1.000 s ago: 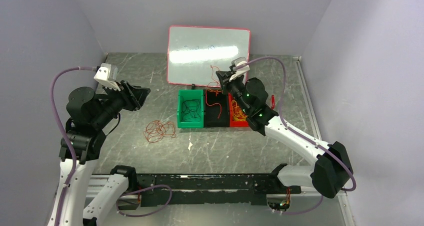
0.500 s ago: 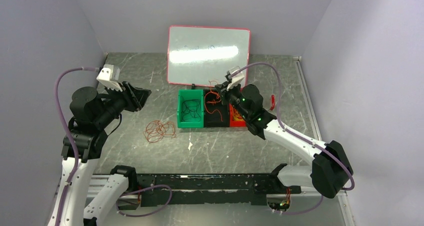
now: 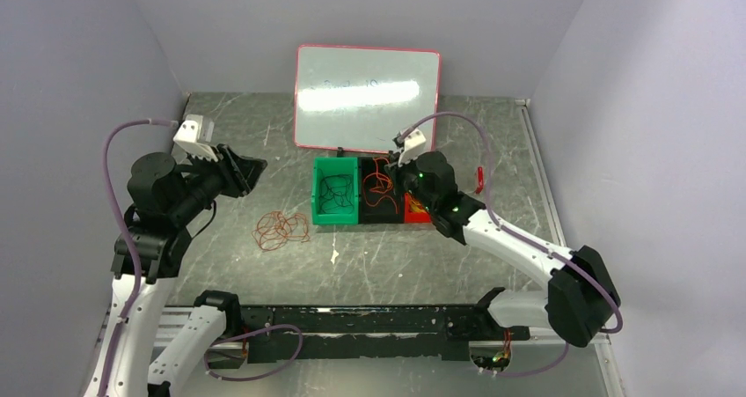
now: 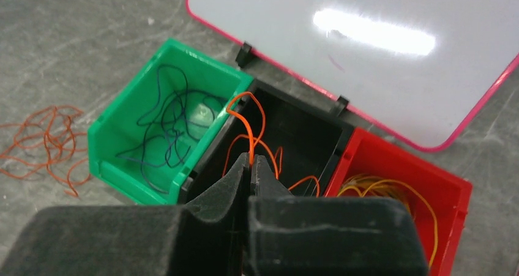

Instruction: Untangle the cables

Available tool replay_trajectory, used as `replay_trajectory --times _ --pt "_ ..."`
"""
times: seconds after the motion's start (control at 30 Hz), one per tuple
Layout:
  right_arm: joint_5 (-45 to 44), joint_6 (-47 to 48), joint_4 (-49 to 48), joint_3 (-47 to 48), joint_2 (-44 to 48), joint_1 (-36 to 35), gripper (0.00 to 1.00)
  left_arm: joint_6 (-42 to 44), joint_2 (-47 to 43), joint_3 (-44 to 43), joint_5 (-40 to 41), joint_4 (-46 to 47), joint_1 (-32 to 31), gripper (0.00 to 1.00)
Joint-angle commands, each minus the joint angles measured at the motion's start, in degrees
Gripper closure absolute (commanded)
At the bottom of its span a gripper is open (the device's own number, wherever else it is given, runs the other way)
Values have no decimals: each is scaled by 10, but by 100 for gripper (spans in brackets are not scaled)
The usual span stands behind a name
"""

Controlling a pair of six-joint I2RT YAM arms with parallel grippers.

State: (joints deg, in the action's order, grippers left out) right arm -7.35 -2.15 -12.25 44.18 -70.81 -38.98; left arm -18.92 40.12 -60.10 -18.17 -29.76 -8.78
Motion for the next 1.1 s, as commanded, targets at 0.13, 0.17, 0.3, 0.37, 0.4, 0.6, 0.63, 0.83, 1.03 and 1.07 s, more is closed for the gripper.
replay_trajectory --times 0.13,0.17,0.3,0.37,0.4,0.6,0.63,0.83,1.03,1.07 --pt "72 -20 58 49 -98 2 100 -11 0 9 -2 14 2 60" --pt "78 -21 63 59 -113 3 100 -13 -2 9 -2 15 2 60" --pt "80 -36 86 96 -171 3 100 -13 -4 9 -1 11 2 59" --pt "61 -44 97 110 -198 3 100 -12 -5 9 1 6 2 58" --pt "49 -46 98 114 -209 4 100 -11 -6 10 3 3 2 58" --pt "10 -52 107 138 -274 8 100 -13 -11 19 30 -13 2 59" --pt "8 -53 109 149 -284 9 100 -13 -10 21 33 -16 2 60" --pt "16 -51 111 167 -328 13 100 -16 -13 36 41 -20 2 62" --pt "30 -43 114 174 -326 13 96 -16 -12 49 50 -21 2 61" --pt "32 -42 114 174 -320 14 92 -16 -12 50 53 -21 2 59"
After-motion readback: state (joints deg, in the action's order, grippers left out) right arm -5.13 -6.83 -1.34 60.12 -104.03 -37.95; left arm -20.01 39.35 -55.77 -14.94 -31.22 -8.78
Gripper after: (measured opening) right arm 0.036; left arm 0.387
